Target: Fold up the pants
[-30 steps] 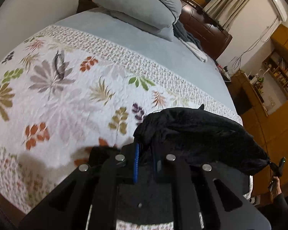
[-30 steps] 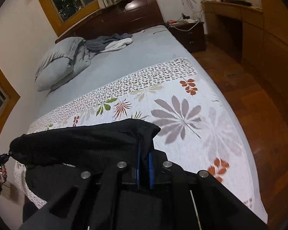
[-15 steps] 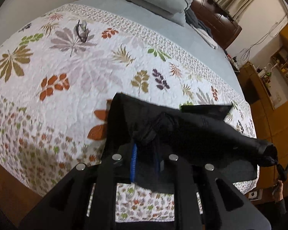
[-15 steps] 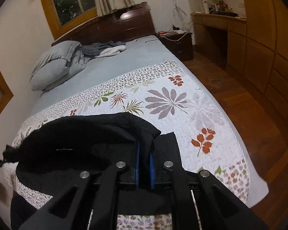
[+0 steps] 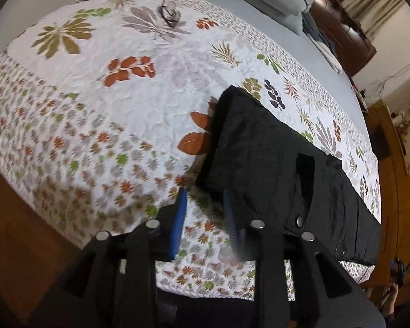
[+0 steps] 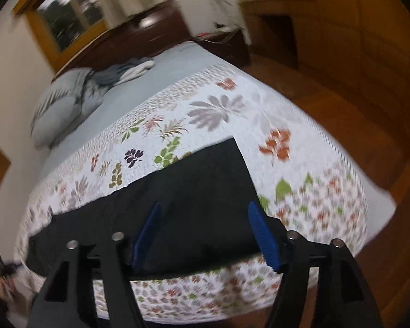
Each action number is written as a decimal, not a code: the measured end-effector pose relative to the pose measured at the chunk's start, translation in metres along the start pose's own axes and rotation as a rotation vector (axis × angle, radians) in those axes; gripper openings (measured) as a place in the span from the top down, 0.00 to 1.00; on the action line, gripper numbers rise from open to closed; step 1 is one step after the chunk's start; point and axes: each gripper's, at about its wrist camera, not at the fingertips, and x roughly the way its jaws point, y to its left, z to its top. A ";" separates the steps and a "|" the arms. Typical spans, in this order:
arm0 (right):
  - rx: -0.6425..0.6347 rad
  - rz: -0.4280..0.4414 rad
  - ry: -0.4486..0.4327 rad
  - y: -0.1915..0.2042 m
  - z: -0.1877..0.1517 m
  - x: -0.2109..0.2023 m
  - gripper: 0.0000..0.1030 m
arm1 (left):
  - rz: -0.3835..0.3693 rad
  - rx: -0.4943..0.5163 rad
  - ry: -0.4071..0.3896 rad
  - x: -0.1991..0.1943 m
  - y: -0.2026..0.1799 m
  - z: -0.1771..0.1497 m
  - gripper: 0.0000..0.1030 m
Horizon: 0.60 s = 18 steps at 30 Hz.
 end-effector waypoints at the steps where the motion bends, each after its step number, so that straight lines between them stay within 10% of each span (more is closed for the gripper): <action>1: 0.046 0.024 0.005 -0.007 -0.005 0.000 0.31 | 0.003 0.000 -0.011 -0.005 -0.001 -0.002 0.66; 9: 0.539 0.242 0.011 -0.073 -0.049 0.020 0.31 | -0.059 0.021 -0.035 -0.016 -0.033 -0.022 0.30; 18: 0.602 0.224 0.058 -0.086 -0.057 0.059 0.43 | -0.072 -0.037 0.012 0.021 -0.050 -0.029 0.16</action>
